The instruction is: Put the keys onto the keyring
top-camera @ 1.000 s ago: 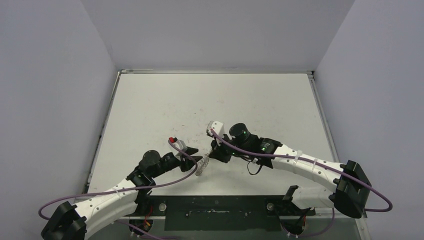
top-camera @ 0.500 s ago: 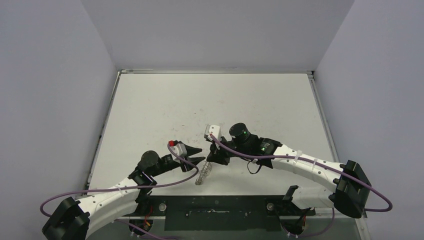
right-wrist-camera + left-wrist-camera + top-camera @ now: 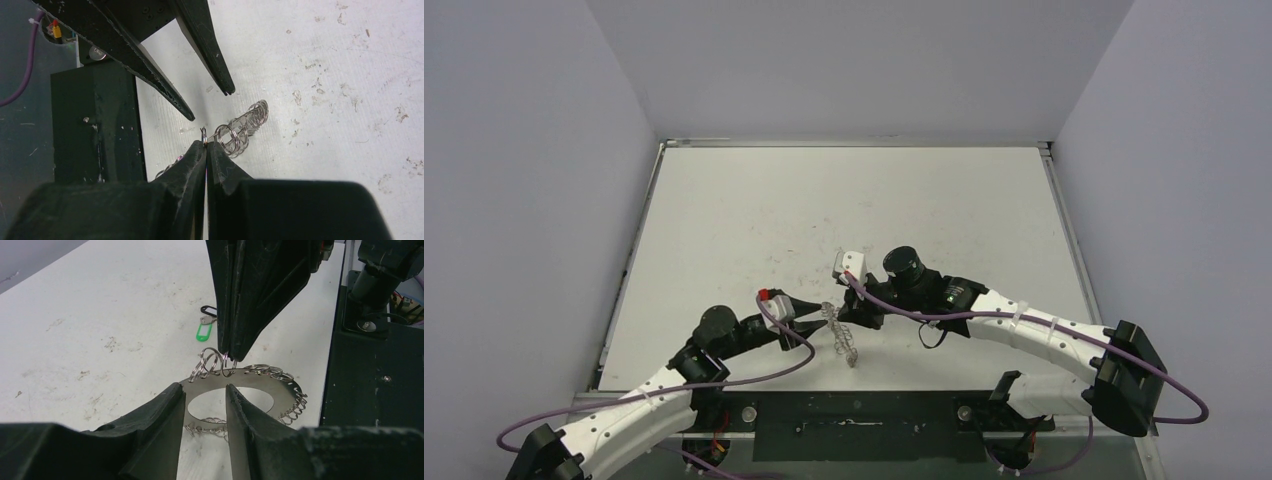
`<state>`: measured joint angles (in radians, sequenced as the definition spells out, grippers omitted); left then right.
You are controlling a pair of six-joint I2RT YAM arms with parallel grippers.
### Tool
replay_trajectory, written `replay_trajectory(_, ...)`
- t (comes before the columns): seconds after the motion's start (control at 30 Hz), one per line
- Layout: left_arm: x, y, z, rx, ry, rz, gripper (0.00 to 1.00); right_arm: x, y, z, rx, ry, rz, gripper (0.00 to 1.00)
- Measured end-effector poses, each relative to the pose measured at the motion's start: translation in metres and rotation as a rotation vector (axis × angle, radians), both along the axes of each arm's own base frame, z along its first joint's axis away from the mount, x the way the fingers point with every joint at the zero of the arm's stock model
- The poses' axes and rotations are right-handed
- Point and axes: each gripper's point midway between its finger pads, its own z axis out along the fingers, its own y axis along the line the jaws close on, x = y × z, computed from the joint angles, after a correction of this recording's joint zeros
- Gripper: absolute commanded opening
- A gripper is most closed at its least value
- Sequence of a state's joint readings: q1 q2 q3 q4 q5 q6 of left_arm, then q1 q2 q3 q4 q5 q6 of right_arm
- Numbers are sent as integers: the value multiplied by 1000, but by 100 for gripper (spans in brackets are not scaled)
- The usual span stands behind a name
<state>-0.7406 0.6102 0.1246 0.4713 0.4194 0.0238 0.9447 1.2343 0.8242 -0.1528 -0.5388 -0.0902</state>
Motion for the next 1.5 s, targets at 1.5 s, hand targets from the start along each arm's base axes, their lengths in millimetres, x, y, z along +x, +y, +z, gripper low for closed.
replay_trajectory(1.5, -2, -21, 2, -48, 88, -63, 0, 3, 2, 2, 15, -14, -9, 0)
